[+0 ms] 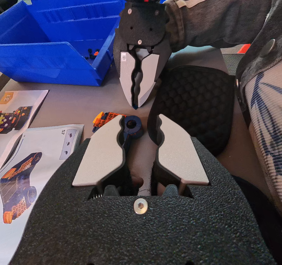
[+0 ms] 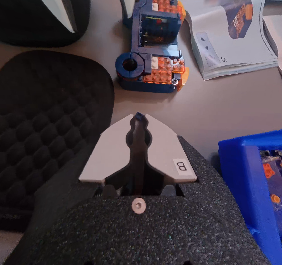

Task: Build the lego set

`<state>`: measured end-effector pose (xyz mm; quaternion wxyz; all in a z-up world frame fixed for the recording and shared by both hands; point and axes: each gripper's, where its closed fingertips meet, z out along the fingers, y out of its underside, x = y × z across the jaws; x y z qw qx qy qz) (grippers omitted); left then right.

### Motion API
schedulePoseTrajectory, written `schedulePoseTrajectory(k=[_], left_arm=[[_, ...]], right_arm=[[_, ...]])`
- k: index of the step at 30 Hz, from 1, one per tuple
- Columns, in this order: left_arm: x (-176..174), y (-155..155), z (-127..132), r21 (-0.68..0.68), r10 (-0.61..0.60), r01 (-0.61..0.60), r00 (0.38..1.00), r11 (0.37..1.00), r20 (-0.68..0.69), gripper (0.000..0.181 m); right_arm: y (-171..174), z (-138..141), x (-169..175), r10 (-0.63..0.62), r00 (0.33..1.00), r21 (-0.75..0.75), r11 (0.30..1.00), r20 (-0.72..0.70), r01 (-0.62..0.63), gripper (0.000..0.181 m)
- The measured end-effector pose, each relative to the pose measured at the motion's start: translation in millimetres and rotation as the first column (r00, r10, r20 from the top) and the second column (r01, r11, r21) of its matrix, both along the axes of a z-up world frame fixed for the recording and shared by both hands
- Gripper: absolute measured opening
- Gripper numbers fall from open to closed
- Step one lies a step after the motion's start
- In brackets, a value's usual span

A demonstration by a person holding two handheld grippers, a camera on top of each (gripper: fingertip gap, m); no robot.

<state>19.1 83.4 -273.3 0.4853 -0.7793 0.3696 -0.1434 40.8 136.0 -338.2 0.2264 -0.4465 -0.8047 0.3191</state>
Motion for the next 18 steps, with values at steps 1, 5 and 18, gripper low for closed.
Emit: schedulePoseTrajectory(k=[1, 5, 18], left_arm=[[0, 0, 1, 0.011, -0.001, 0.001, 1.000, 1.000, 0.001, 0.040], [-3, 4, 9, 0.121, 0.027, -0.026, 1.000, 0.992, -0.009, 0.039], [2, 3, -1, 0.197, 0.009, 0.019, 0.990, 0.980, -0.140, 0.035]], right_arm=[[0, 0, 0, 0.006, 1.000, -0.018, 1.000, -0.004, -0.006, 0.009], [1, 4, -2, -0.030, 0.999, -0.086, 0.996, -0.034, 0.027, 0.000], [6, 13, 6, -0.035, 0.999, -0.057, 0.998, -0.028, 0.034, 0.011]])
